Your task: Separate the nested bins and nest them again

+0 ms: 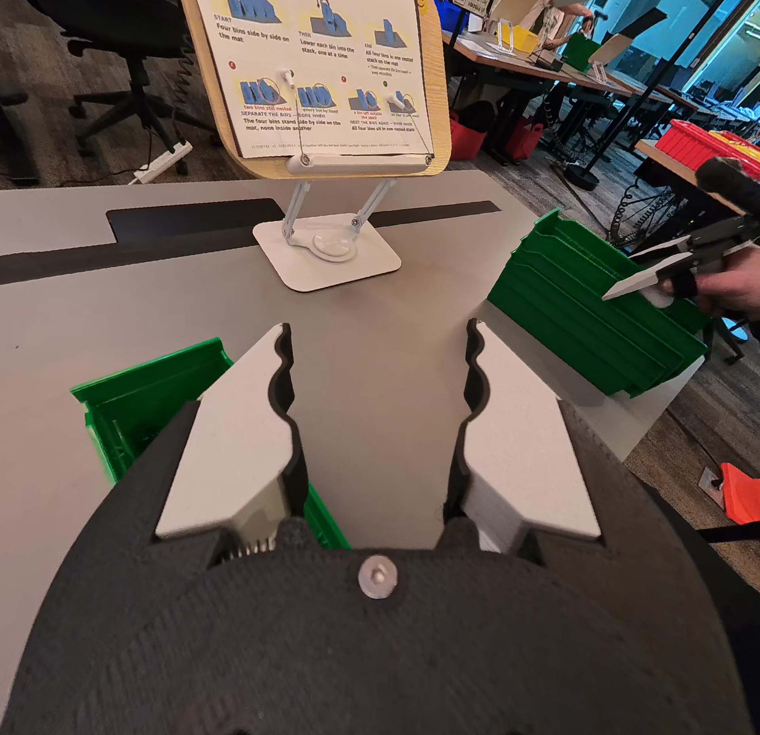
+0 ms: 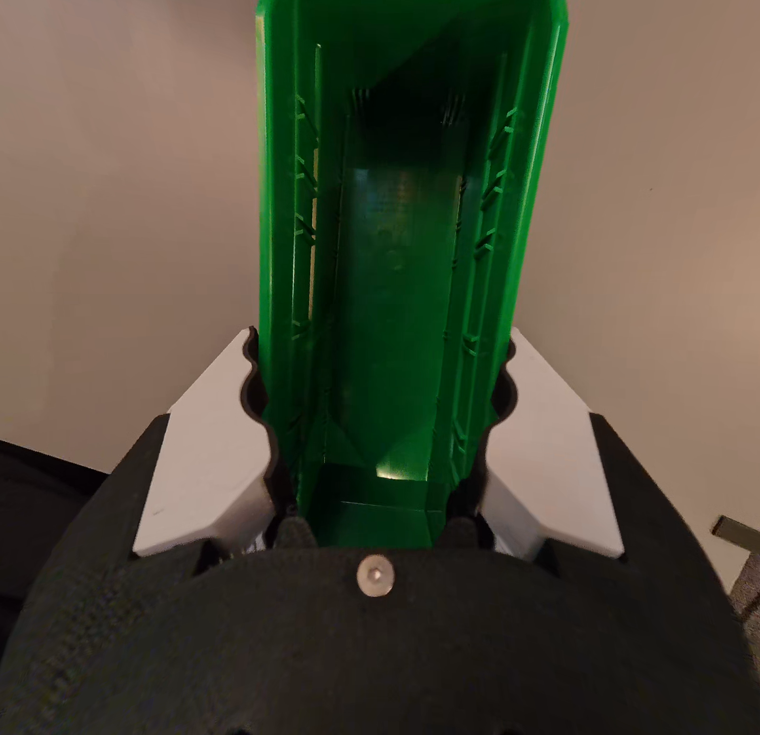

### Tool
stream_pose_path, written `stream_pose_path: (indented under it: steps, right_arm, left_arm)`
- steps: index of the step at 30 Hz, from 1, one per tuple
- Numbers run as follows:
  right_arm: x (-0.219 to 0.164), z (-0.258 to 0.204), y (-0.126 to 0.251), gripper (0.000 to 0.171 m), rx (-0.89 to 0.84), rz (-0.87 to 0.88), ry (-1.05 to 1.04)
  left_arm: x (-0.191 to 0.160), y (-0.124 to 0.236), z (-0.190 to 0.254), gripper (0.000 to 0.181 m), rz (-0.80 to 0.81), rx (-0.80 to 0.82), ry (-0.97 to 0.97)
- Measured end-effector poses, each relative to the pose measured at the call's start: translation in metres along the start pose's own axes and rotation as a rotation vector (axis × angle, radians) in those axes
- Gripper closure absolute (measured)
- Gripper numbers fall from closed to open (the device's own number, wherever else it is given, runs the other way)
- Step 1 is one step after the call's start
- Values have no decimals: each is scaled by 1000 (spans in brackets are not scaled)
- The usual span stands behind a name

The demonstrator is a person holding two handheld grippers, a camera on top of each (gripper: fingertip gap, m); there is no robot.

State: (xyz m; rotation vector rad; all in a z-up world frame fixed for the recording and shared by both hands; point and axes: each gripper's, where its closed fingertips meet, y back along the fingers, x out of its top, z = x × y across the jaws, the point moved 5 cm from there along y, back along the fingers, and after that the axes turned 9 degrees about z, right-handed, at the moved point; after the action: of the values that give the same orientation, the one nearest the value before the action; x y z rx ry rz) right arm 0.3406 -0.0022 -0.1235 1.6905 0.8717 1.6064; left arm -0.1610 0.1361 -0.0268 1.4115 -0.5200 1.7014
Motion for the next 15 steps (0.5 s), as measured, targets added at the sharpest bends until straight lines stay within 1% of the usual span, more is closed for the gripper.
stream_pose_path:
  steps: [2, 5, 6, 8, 11, 13, 15]
  right_arm:
    - [0, 0, -2, 54, -3, -24, 1]
    - [-1, 2, -4, 38, -3, -42, -8]
    - [0, 2, -2, 29, -9, -42, -9]
    - [8, 3, 10, 28, -39, 10, -2]
    - [26, -5, 37, 28, -89, 102, 31]
    - [38, -26, 54, 34, -59, 161, 80]
    - [48, -54, 63, 41, -7, 207, 137]
  left_arm:
    - [1, 2, -3, 97, 4, 9, 2]
    - [1, 7, -10, 96, 11, 22, 14]
    - [2, 9, -13, 96, 12, 31, 16]
    - [3, 15, -20, 96, 14, 52, 17]
    - [5, 26, -32, 95, 16, 74, 35]
    - [-1, 33, -45, 90, -25, 95, 59]
    - [-15, 41, -64, 81, -99, 147, 79]
